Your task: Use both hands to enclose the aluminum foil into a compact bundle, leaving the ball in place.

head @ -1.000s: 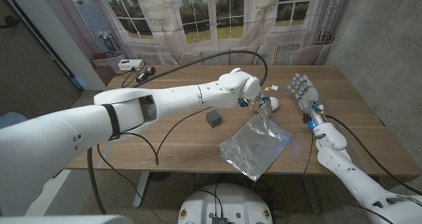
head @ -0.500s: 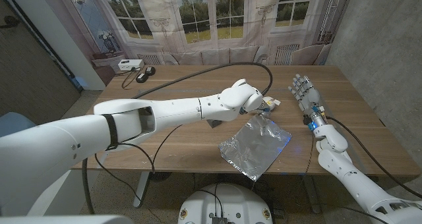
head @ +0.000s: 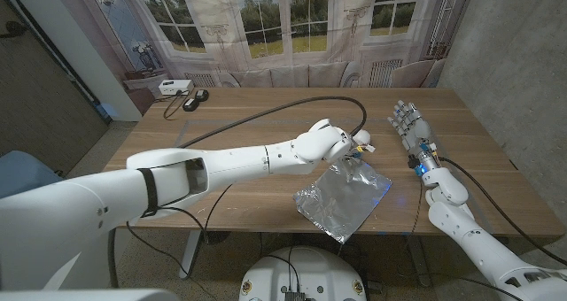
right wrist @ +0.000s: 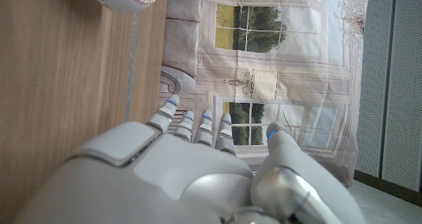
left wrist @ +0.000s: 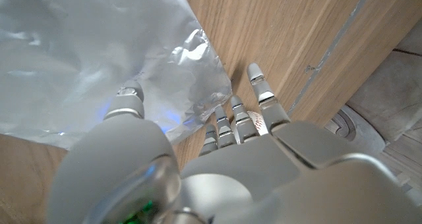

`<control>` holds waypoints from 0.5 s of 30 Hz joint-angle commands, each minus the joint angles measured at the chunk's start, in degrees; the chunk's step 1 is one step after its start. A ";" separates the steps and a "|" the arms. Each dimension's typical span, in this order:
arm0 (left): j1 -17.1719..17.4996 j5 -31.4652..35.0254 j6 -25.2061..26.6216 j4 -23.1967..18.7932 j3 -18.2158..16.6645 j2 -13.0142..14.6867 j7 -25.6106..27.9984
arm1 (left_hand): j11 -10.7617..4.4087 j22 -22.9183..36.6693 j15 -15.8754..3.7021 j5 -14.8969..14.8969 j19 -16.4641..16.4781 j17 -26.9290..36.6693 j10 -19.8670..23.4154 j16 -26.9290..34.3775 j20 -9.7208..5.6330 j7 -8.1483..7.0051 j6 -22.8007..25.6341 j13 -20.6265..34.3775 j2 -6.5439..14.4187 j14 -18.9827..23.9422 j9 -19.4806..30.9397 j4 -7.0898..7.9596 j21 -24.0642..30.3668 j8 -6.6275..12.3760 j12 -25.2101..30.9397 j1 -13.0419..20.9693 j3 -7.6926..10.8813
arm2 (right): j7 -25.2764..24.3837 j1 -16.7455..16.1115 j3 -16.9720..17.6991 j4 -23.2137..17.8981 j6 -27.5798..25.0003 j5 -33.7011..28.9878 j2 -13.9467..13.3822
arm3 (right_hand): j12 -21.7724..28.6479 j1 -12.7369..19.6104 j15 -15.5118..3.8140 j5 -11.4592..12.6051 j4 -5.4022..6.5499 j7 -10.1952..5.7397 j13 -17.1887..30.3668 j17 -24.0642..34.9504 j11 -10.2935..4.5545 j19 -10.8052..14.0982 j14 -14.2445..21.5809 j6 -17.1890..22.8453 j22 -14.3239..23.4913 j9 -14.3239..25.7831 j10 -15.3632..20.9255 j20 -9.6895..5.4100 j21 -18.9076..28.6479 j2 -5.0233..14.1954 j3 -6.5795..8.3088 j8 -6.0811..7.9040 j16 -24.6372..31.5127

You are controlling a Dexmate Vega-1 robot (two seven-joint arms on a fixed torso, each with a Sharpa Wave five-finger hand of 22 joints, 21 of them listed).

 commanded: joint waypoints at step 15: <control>10.21 11.41 -7.39 -0.18 -5.68 4.13 16.17 | -4.48 -0.09 -6.22 -0.56 13.31 0.43 13.13 2.69 -9.23 -1.59 19.10 0.53 3.05 12.37 0.41 -1.06 2.13 4.36 8.86 8.93 1.85 | 0.34 1.37 -0.09 1.99 -0.33 -0.10 0.23 | 0.31 -0.24 0.32 0.39 -0.17 -0.09 0.25 0.34 -0.11 0.25 0.46 0.55 0.16 0.32 0.44 0.13 0.19 -0.23 -0.06 0.32 0.26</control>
